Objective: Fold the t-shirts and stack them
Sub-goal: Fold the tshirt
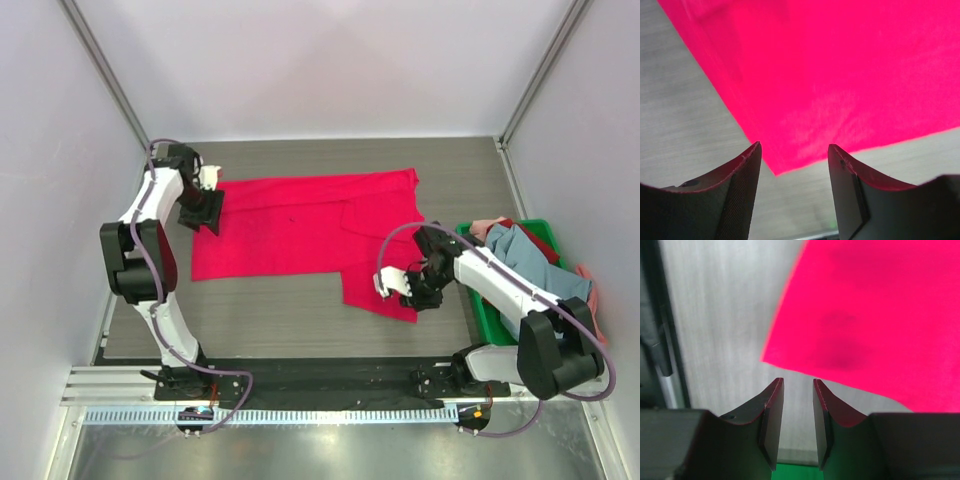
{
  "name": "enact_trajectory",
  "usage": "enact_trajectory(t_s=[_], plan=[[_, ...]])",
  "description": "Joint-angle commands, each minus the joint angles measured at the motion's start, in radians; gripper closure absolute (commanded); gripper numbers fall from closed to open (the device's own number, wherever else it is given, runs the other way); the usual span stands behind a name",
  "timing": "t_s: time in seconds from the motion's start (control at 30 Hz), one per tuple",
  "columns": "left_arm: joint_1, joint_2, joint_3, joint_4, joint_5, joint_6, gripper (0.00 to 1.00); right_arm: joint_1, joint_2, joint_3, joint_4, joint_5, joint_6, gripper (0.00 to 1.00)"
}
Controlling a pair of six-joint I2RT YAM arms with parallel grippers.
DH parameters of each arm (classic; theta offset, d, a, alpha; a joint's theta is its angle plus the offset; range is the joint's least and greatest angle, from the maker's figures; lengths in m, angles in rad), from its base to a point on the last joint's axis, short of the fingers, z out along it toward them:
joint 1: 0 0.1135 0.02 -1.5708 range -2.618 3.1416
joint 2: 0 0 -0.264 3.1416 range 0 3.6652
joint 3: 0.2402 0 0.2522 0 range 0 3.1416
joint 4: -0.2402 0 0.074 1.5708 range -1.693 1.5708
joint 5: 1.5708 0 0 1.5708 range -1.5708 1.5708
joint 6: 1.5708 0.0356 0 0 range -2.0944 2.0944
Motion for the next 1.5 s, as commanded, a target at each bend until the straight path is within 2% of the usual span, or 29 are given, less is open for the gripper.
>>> enact_trajectory(t_s=[0.0, 0.13, 0.43, 0.67, 1.0, 1.3, 1.47], plan=[[0.009, -0.095, -0.029, -0.027, 0.019, -0.004, 0.43, 0.016, -0.056, -0.059, 0.007, -0.013, -0.075, 0.64], [0.007, -0.152, -0.073, -0.01, 0.007, -0.009, 0.42, 0.04, -0.067, -0.122, 0.07, 0.003, -0.08, 0.63], [0.015, -0.204, -0.127, -0.007, -0.024, 0.006, 0.43, 0.069, 0.016, -0.125, 0.136, 0.009, -0.051, 0.62], [0.019, -0.225, -0.155, -0.007, -0.035, 0.014, 0.42, 0.073, -0.004, -0.159, 0.103, 0.024, -0.1, 0.62], [0.028, -0.251, -0.169, -0.02, -0.059, 0.022, 0.42, 0.082, -0.008, -0.157, 0.086, 0.027, -0.086, 0.6], [0.035, -0.307, -0.303, -0.007, -0.07, 0.04, 0.4, 0.082, -0.059, -0.137, 0.033, 0.017, -0.089, 0.6], [0.042, -0.278, -0.353, 0.009, -0.071, 0.045, 0.44, 0.082, -0.059, -0.144, 0.035, 0.015, -0.081, 0.6]])
